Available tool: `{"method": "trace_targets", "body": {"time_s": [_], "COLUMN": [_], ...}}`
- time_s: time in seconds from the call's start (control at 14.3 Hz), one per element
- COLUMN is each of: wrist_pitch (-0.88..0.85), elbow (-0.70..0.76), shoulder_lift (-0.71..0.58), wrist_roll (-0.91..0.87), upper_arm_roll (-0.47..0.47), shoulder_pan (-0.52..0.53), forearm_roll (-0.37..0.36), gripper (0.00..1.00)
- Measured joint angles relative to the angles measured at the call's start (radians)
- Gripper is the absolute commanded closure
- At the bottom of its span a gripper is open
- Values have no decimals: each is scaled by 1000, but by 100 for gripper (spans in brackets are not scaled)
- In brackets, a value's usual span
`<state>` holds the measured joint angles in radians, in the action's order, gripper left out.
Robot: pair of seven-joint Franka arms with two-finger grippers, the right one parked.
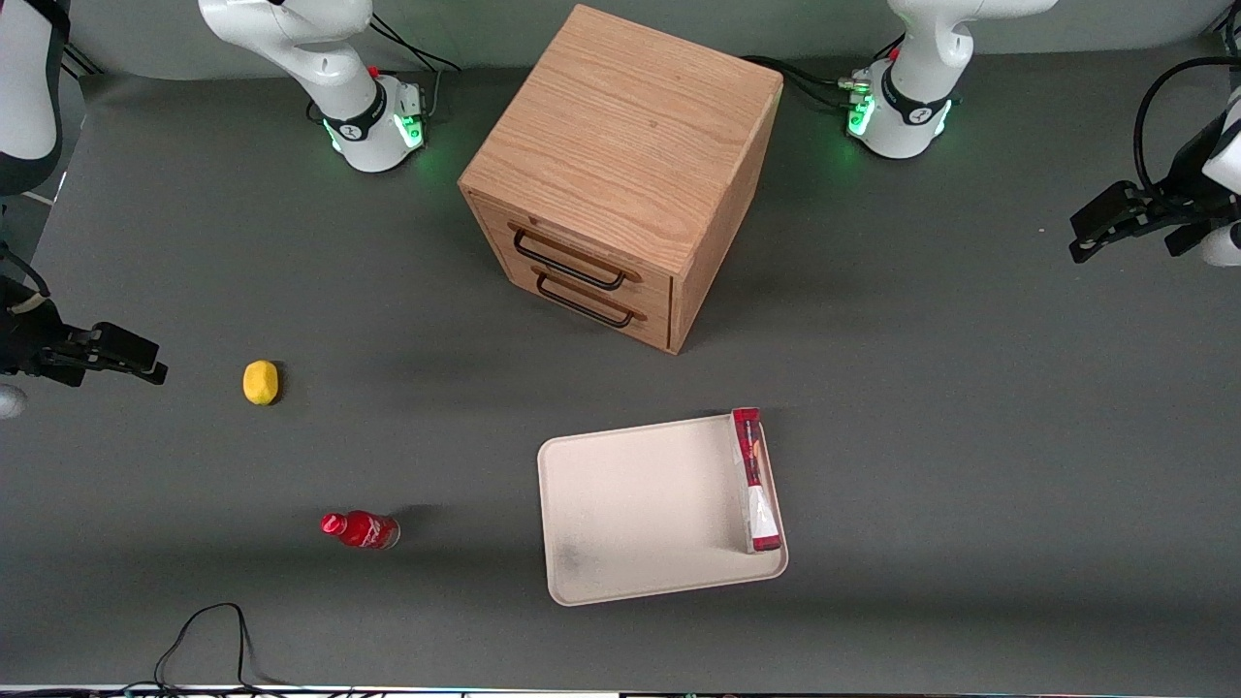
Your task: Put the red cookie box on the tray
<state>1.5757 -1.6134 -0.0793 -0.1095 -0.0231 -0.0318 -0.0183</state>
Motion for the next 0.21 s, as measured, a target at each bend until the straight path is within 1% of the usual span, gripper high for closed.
{"method": "trace_targets", "body": {"time_s": [0.21], "wrist_pitch": [-6], "elbow": [0], "shoulder_lift": [0], "wrist_roll": [-2], "upper_arm_roll": [2], "shoulder_pan": [0], "forearm_roll": [0], "gripper": [0]}}
